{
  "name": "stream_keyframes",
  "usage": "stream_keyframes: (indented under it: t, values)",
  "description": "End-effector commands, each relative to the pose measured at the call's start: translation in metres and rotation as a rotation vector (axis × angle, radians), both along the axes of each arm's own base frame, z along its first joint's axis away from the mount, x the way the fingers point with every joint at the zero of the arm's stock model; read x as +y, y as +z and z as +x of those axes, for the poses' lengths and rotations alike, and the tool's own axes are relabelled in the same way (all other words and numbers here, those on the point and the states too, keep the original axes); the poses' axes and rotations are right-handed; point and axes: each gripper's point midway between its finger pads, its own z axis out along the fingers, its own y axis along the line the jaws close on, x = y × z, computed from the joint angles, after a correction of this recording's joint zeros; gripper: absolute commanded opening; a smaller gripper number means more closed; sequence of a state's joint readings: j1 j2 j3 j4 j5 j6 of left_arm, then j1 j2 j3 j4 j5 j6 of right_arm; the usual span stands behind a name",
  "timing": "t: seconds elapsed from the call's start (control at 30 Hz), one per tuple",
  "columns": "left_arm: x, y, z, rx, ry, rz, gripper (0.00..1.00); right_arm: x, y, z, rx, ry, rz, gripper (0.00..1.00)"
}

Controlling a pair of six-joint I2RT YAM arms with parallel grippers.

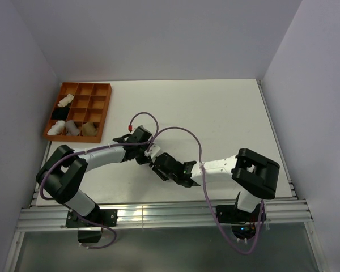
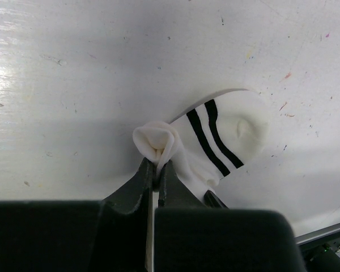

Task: Roll the socks
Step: Roll the sock at the center of the board.

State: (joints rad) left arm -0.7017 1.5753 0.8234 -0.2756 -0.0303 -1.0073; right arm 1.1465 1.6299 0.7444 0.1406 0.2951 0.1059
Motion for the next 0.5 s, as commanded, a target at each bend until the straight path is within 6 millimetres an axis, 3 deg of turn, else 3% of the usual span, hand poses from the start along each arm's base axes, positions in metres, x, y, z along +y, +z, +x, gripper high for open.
stream_keyframes:
  t: [0.0, 0.33, 0.43, 0.47]
  values:
    - [0.0, -0.004, -0.002, 0.014, -0.023, 0.03, 0.01, 0.016, 0.017, 0.01, -0.07, -0.008, 0.033, 0.41]
    - [0.0, -0.005, -0.003, 0.019, -0.026, 0.031, 0.0, 0.021, 0.012, 0.005, -0.079, 0.014, 0.013, 0.4]
    - [0.0, -0.005, -0.003, 0.022, -0.023, 0.032, 0.01, 0.021, 0.007, 0.004, -0.081, 0.016, -0.011, 0.35]
    - [0.0, -0.005, -0.002, 0.02, -0.022, 0.029, 0.01, 0.021, 0.006, 0.005, -0.083, 0.014, -0.017, 0.29]
